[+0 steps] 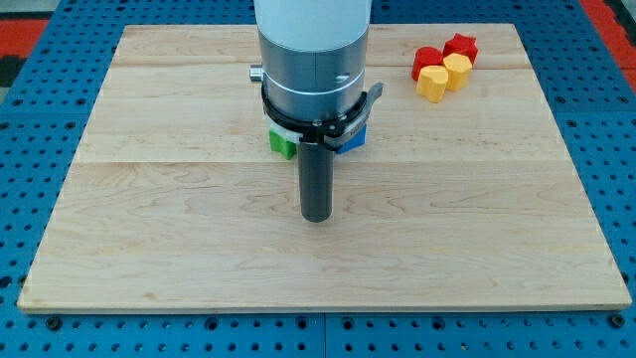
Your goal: Place your hand vertically to the bottom of the yellow heart
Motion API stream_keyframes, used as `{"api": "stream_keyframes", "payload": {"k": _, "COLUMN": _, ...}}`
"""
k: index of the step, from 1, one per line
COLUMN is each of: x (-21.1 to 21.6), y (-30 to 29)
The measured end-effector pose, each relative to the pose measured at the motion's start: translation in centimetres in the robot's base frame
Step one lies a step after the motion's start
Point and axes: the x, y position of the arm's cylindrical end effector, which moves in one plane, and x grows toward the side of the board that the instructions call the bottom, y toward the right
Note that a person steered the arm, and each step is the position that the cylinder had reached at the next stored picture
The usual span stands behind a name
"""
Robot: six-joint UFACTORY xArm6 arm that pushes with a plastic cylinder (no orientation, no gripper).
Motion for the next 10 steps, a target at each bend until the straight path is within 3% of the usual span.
{"api": "stream_keyframes", "payload": {"k": 9, "x": 0.5, "y": 2.5}}
{"api": "stream_keyframes", "payload": {"k": 10, "x": -1.5, "y": 5.0}}
